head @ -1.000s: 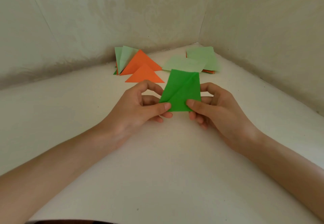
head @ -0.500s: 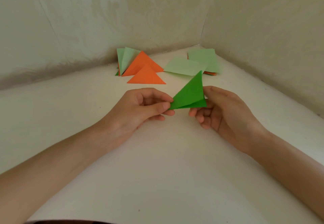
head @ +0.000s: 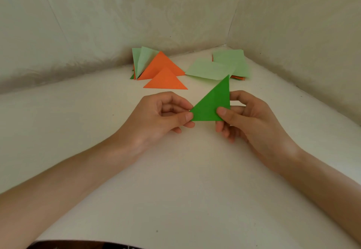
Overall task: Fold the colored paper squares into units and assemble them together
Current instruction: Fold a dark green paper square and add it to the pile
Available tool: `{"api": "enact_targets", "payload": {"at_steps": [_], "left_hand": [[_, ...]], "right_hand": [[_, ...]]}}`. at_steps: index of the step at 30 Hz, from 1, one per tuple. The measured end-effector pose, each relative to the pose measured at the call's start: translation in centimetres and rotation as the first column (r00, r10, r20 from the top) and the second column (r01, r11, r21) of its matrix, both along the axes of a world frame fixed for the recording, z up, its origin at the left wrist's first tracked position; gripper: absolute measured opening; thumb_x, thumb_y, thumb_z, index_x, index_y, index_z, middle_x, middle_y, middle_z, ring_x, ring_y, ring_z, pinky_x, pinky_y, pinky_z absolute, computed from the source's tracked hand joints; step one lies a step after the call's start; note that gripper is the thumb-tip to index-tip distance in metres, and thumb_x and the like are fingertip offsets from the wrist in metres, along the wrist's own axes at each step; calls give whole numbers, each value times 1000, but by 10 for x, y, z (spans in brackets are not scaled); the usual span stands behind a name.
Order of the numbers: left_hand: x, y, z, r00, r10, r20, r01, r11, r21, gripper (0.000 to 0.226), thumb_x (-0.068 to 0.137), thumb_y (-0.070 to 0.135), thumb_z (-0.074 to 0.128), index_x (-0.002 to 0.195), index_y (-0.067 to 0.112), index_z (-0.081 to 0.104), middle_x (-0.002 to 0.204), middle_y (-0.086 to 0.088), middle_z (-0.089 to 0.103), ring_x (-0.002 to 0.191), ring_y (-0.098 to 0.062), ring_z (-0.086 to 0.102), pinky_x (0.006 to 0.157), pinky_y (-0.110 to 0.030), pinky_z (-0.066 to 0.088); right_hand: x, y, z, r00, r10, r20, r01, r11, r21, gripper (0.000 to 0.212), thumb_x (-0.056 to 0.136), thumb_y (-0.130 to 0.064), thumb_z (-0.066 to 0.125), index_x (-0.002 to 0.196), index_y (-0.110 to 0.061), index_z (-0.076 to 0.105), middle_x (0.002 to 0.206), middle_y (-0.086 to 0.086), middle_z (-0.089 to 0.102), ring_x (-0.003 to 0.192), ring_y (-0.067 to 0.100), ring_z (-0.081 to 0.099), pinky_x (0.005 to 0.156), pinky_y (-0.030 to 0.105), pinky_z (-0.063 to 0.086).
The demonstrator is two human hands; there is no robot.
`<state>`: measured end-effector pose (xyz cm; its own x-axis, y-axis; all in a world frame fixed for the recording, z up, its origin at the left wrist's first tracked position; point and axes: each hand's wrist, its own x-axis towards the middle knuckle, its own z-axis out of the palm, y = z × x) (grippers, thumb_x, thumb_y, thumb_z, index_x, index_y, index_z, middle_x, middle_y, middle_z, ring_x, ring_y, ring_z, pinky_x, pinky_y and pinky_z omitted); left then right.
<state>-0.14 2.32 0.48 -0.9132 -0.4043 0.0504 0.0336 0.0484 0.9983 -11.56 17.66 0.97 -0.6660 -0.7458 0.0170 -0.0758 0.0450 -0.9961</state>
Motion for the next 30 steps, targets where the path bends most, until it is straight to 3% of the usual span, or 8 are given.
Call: {"api": "enact_targets", "payload": {"at_steps": [6, 8, 9, 11, 14, 21, 25, 30], "left_hand": [[-2, -1, -2, 1000, 18, -25, -21, 993, -114, 13, 82, -4, 65, 86, 9, 63, 62, 4, 66, 63, -9, 68, 49, -15, 44], [-2, -4, -3, 999, 34, -6, -34, 987, -158, 13, 80, -3, 67, 84, 9, 65, 63, 3, 67, 62, -10, 68, 48, -16, 44], [-2, -7, -4, 999, 49, 11, -46, 981, -187, 13, 80, -2, 69, 83, 11, 66, 64, 2, 67, 61, -10, 67, 48, -16, 44], [0, -11, -7, 996, 84, 43, -70, 965, -252, 13, 79, 2, 71, 81, 14, 68, 66, 2, 68, 60, -9, 66, 50, -14, 43], [2, -11, -8, 990, 130, 53, -96, 905, -415, 13, 78, 6, 72, 80, 19, 70, 70, 4, 69, 61, -7, 63, 57, -12, 44], [6, -20, -11, 996, 82, -24, -62, 500, -864, 11, 84, 30, 64, 89, 23, 71, 90, 7, 59, 84, -15, 54, 76, -36, 46], [12, -30, -6, 989, -141, 42, 50, 50, -998, 31, 85, 27, 43, 92, 20, 73, 91, 2, 63, 84, -16, 49, 71, -29, 30], [20, -22, -7, 992, -121, 46, 41, -45, -998, 40, 79, 19, 38, 96, 14, 74, 87, -1, 64, 78, -22, 57, 71, -32, 29]], "right_hand": [[-2, -2, -6, 996, -62, -71, 63, 998, 12, 14, 92, -3, 54, 104, -11, 53, 54, 1, 59, 45, 11, 47, 45, 22, 39], [-5, 1, -9, 964, -108, -241, 129, 989, 74, 26, 90, -9, 59, 112, -18, 48, 63, -4, 62, 57, 9, 51, 57, 22, 41], [-8, 3, -10, 901, -121, -416, 186, 975, 118, 35, 88, -14, 62, 117, -21, 45, 74, -7, 62, 69, 9, 53, 65, 21, 41], [-10, 8, -9, 588, -92, -803, 302, 947, 113, 45, 86, -20, 63, 127, -18, 44, 102, -2, 55, 93, 15, 46, 81, 23, 36], [-9, 7, -11, 250, 71, -966, 111, 989, 101, 34, 82, -14, 57, 116, -15, 63, 112, 6, 56, 102, 24, 46, 86, 36, 37], [-9, 3, -25, 218, 293, -931, -78, 956, 282, 38, 82, -3, 46, 110, -15, 70, 103, 6, 63, 87, 22, 56, 85, 34, 42], [-8, 1, -23, 210, 328, -921, -70, 945, 321, 44, 82, -4, 42, 115, -15, 67, 103, 8, 61, 87, 26, 57, 83, 35, 42], [-6, 2, -18, 127, 327, -936, -3, 944, 330, 45, 81, -13, 36, 110, -19, 70, 100, 4, 63, 87, 27, 59, 102, 42, 31]]}}
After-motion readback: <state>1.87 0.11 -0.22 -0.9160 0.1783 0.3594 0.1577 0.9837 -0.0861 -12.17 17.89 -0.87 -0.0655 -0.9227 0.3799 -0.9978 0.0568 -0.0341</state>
